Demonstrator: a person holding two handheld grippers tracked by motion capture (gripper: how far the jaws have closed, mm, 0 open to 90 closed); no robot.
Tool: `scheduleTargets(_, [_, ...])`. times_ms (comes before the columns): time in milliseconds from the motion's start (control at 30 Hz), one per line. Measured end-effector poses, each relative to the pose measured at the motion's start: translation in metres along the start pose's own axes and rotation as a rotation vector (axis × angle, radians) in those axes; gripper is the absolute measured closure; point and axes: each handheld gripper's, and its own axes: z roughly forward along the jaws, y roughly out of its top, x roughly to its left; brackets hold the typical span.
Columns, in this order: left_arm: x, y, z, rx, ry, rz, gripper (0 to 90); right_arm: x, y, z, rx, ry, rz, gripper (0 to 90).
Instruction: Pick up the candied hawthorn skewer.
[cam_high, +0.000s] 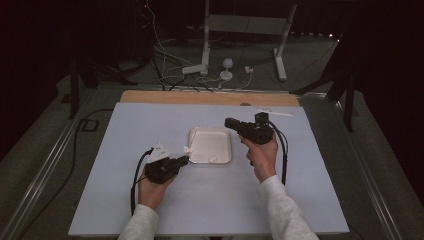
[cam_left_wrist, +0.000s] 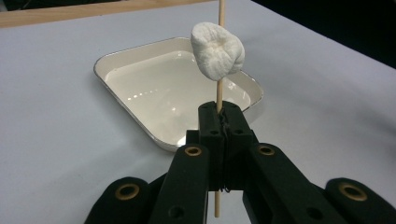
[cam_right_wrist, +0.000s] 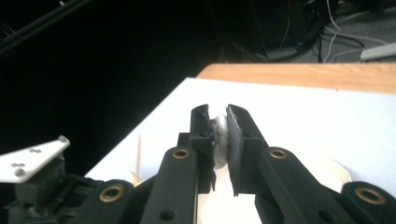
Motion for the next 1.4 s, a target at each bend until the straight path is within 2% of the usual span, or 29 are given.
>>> scheduleTargets(100, [0.000,0.001,-0.001,-0.009,-0.005,-0.010,90.0,-0.003,-0.005,0.004,0.015,-0.011,0.003,81.7])
scheduleTargets(233, [-0.002,0.002,-0.002,-0.022,-0.014,-0.021,90.0,-0.003,-0.013,0.011,0.045,-0.036,-0.019,81.4])
scheduleTargets(267, [-0.002,0.003,-0.002,-0.024,-0.016,-0.022,90.0,-0.003,-0.018,0.016,0.068,-0.049,-0.031,81.0])
scheduleTargets(333, [-0.003,0.003,-0.002,-0.024,-0.023,-0.021,90.0,-0.004,-0.021,0.018,0.080,-0.053,-0.036,80.9])
scheduleTargets(367, [-0.003,0.003,-0.002,-0.026,-0.025,-0.021,89.9,-0.006,-0.026,0.023,0.106,-0.064,-0.040,80.5])
scheduleTargets(400, [-0.003,0.004,-0.002,-0.026,-0.028,-0.021,89.9,-0.006,-0.026,0.023,0.106,-0.064,-0.040,80.5])
scheduleTargets(467, [-0.003,0.003,-0.001,-0.027,-0.036,-0.026,89.7,-0.009,-0.035,0.031,0.158,-0.087,-0.054,79.9])
scheduleTargets(600, [-0.003,0.003,0.001,-0.019,-0.043,-0.027,89.7,-0.014,-0.045,0.038,0.185,-0.097,-0.038,78.2])
scheduleTargets(800, [-0.004,0.002,0.004,-0.006,-0.050,-0.024,89.7,-0.028,-0.059,0.045,0.222,-0.124,0.014,65.0])
scheduleTargets(900, [-0.005,0.002,0.006,0.001,-0.053,-0.023,89.7,-0.029,-0.060,0.045,0.229,-0.137,0.017,57.9])
scheduleTargets(933, [-0.005,0.002,0.007,0.002,-0.053,-0.022,89.7,-0.029,-0.060,0.045,0.223,-0.133,0.021,55.4])
scheduleTargets(967, [-0.005,0.002,0.007,0.003,-0.054,-0.021,89.7,-0.027,-0.059,0.044,0.208,-0.111,0.029,48.7])
scheduleTargets(1100, [-0.005,0.002,0.008,-0.002,-0.059,-0.026,89.7,-0.020,-0.057,0.041,0.199,-0.077,0.020,43.3])
scheduleTargets(1267, [-0.006,0.002,0.008,-0.006,-0.062,-0.031,89.6,-0.009,-0.057,0.037,0.195,-0.014,-0.002,41.0])
scheduleTargets(1400, [-0.006,0.003,0.007,-0.015,-0.070,-0.037,89.6,0.004,-0.059,0.036,0.195,0.053,-0.019,41.9])
